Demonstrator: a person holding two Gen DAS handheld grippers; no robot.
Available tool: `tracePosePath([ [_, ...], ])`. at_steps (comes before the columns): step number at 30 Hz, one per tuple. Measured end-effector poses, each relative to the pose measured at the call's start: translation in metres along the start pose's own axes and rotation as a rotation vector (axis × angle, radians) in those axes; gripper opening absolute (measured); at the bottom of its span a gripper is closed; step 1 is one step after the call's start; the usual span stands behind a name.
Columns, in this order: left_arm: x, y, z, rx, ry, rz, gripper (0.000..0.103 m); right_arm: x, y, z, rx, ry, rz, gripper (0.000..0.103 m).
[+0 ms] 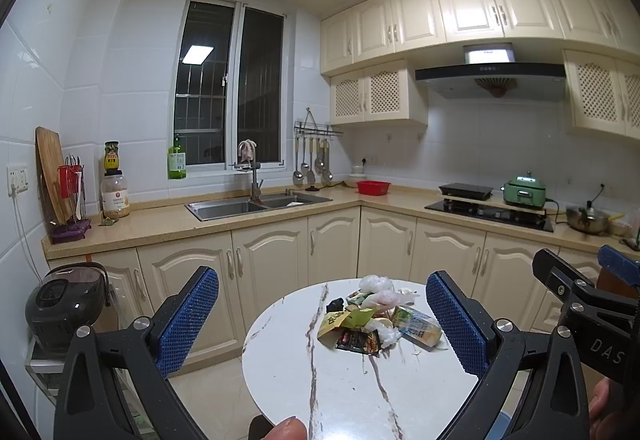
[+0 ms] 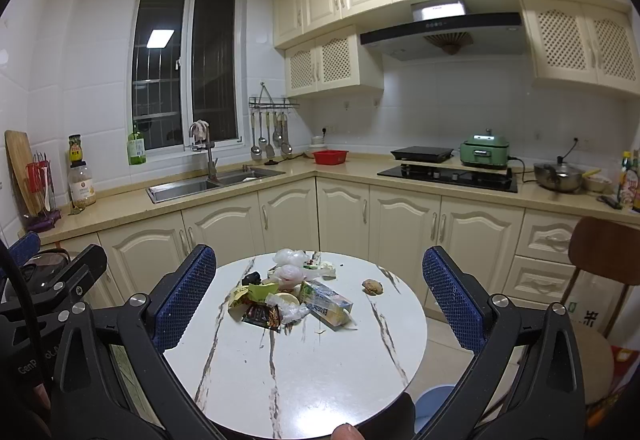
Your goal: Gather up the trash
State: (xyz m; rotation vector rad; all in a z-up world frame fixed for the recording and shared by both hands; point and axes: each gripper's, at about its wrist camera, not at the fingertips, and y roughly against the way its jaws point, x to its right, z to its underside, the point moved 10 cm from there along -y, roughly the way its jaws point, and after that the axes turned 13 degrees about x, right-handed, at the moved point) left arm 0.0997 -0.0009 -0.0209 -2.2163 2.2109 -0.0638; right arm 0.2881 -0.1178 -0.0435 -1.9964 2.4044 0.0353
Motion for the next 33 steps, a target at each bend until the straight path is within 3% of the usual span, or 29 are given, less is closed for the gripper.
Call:
tracePosePath([
  [12,-0.002,-0.002,0.001,-0.016,0.029,0.057,0.102,0.001,-0.002,0.001,-0.002,0.001,0.007,0.103],
  [33,-0.005,-0.023,0.012,-0.041,0.015,0.050,0.102,0.000,-0.017,0.012,-0.025,0.010,0.007,0.103],
])
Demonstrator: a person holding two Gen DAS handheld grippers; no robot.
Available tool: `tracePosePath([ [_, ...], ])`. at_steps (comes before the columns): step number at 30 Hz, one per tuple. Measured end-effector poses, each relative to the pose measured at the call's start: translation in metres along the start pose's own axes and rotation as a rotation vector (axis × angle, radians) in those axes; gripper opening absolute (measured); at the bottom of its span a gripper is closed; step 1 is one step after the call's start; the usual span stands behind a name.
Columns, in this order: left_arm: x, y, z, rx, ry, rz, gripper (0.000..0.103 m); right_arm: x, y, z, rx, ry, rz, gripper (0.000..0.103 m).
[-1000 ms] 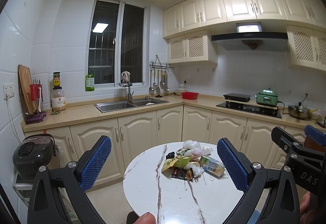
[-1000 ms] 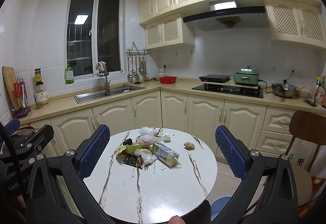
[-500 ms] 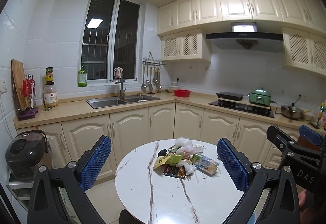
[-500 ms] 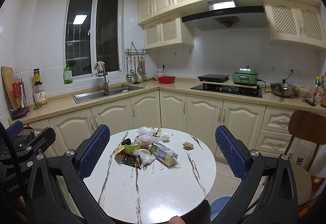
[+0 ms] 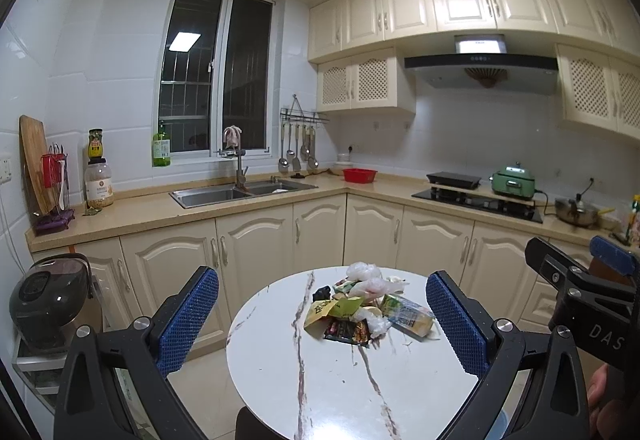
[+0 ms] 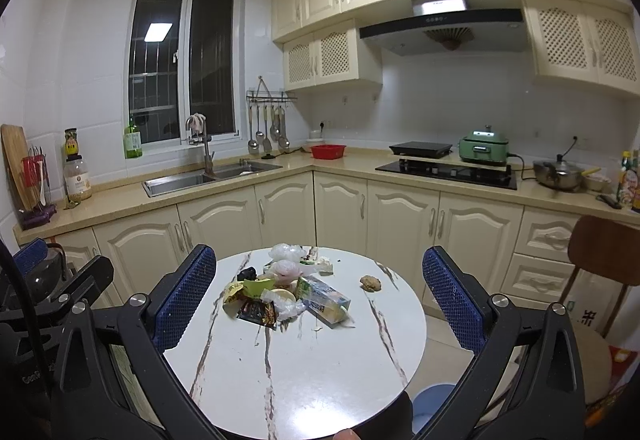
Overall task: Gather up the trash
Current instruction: 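Grasp the dark snack wrapper with the left tool while the right tool grasps the milk carton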
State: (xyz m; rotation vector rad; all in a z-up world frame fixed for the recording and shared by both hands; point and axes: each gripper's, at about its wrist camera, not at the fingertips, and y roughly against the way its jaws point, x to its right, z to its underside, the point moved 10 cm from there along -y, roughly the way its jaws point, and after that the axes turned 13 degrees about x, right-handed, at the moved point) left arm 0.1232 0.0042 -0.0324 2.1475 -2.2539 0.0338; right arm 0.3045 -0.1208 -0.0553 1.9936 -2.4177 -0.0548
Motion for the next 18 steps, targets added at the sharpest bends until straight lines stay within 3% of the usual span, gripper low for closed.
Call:
tracePosePath([
  [9,-0.007,-0.045,0.021,-0.055,0.001,-0.016,0.102,-0.011,-0.041,0.022,-0.061,0.048,-0.028,0.103],
  [18,-0.012,-0.137,0.085,-0.285,0.002,-0.020,0.102,-0.008,-0.115,0.092,-0.249,0.069,-0.033,0.103],
])
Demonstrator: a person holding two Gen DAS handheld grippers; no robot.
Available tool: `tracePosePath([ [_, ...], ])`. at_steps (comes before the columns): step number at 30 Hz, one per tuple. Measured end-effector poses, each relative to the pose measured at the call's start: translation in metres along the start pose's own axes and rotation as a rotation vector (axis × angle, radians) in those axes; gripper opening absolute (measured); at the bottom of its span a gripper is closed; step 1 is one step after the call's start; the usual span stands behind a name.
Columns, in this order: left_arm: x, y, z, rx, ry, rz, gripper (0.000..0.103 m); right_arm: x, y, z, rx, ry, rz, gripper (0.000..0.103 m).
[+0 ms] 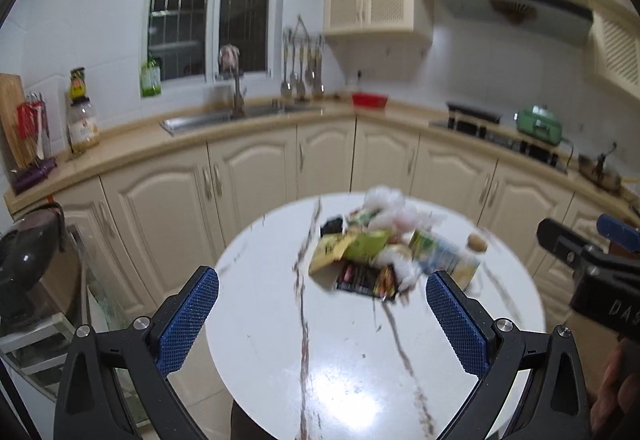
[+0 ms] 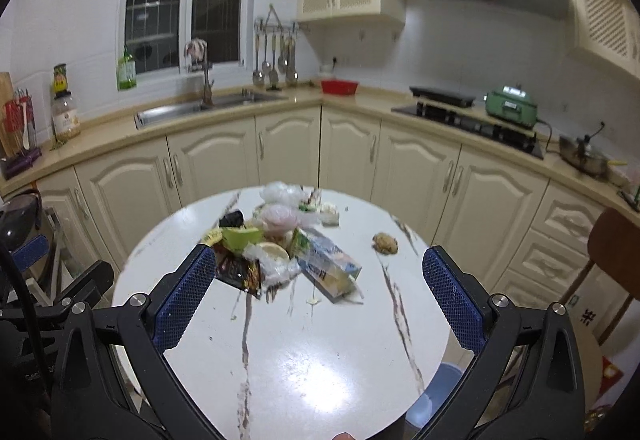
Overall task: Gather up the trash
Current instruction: 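Grasp the dark snack wrapper with the left tool while the right tool grasps the milk carton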
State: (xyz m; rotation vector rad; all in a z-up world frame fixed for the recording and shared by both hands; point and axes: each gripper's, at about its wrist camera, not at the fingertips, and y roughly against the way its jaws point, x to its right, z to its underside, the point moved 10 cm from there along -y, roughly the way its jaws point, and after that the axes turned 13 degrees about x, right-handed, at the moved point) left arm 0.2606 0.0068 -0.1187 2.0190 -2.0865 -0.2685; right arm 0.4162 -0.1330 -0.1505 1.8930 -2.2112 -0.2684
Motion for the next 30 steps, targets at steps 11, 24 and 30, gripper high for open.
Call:
tracePosePath([
  [11,-0.015,-0.097,0.021,-0.206,0.013,0.002,0.102,0.035,-0.083,0.065,-0.210,-0.027,0.033,0.103],
  [24,0.003,-0.198,0.048,-0.333,-0.005,0.026,0.102,0.046,-0.190,0.118,-0.396,-0.009,-0.025,0.103],
  [30,0.026,-0.225,0.066,-0.377,-0.029,0.047,0.102,0.042,-0.224,0.136,-0.447,0.002,-0.113,0.096],
])
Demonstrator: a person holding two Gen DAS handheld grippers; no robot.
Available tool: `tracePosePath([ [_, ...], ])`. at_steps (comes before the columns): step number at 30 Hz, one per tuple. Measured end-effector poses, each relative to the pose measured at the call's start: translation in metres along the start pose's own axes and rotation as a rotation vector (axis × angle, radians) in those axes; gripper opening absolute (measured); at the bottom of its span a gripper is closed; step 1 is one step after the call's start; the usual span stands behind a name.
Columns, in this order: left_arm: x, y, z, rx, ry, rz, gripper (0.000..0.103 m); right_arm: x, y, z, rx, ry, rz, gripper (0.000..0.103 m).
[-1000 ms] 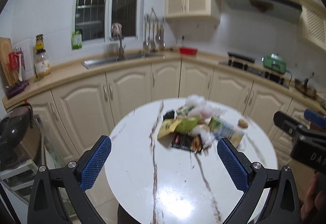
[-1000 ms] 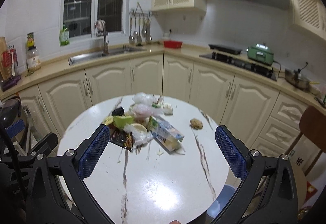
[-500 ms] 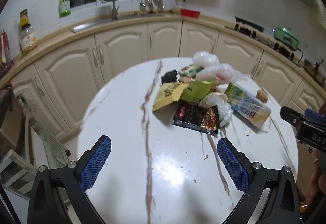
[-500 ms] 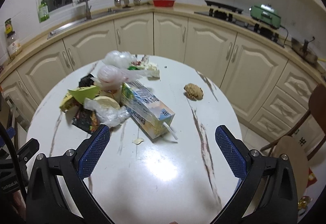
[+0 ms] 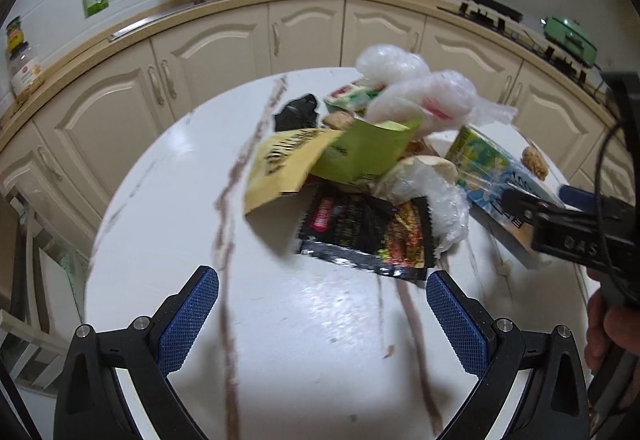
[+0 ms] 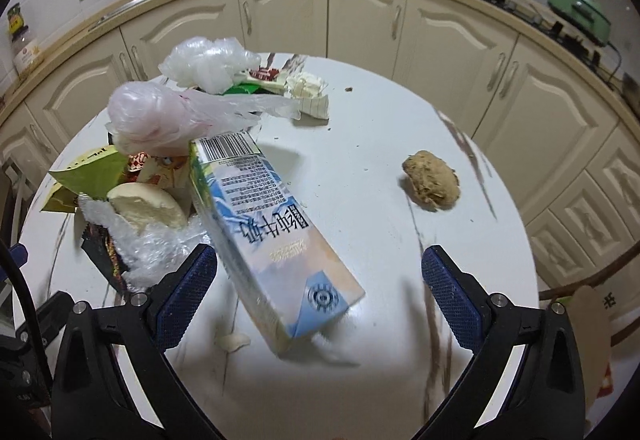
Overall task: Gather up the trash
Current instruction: 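Grasp the dark snack wrapper with the left tool while the right tool grasps the milk carton, then lift the wrapper and milk carton and carry both toward the blue bin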
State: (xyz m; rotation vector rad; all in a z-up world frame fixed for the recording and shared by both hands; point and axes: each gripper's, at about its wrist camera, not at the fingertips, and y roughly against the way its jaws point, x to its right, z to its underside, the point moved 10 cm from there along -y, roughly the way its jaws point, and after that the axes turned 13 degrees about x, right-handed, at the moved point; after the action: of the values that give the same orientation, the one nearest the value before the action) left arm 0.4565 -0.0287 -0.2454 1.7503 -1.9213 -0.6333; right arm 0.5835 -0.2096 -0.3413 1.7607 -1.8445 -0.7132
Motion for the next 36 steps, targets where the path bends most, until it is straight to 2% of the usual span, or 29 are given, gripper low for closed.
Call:
tracePosePath([
  [1,0.006,-0.005,0.001,-0.003,-0.015,0.004,0.102,-0.001,-0.004,0.000,-0.006,-0.003,-0.020,0.089],
  [2,0.009,-0.009,0.001,-0.007,-0.025,0.005,0.102,-0.003,-0.008,0.000,-0.012,-0.006,-0.048,0.073],
  [5,0.016,-0.022,0.000,-0.017,-0.041,0.005,0.102,-0.007,-0.015,0.002,-0.026,0.007,-0.092,0.038],
  [12,0.017,-0.049,0.004,-0.048,-0.038,-0.014,0.102,-0.005,-0.017,0.005,-0.019,0.002,-0.125,0.038],
  [18,0.018,-0.059,-0.001,-0.041,-0.051,-0.021,0.102,-0.004,-0.016,0.006,-0.020,-0.001,-0.128,0.038],
  [27,-0.009,-0.075,0.000,-0.074,-0.030,-0.026,0.102,-0.002,-0.017,0.006,-0.023,-0.002,-0.128,0.038],
  [30,-0.012,-0.081,-0.001,-0.073,-0.021,-0.005,0.102,-0.003,-0.018,0.005,-0.027,-0.001,-0.124,0.038],
  [31,-0.012,-0.079,-0.001,-0.061,-0.020,0.009,0.095,-0.003,-0.017,0.005,-0.028,-0.001,-0.124,0.038],
  [32,-0.012,-0.076,-0.002,-0.045,-0.025,0.020,0.081,-0.004,-0.017,0.005,-0.030,0.000,-0.123,0.038],
  [33,-0.014,-0.075,-0.003,-0.039,-0.029,0.025,0.074,-0.004,-0.017,0.006,-0.031,0.000,-0.123,0.038],
  [36,-0.021,-0.067,0.001,-0.031,-0.025,0.059,0.063,-0.005,-0.015,0.006,-0.031,-0.001,-0.122,0.038],
])
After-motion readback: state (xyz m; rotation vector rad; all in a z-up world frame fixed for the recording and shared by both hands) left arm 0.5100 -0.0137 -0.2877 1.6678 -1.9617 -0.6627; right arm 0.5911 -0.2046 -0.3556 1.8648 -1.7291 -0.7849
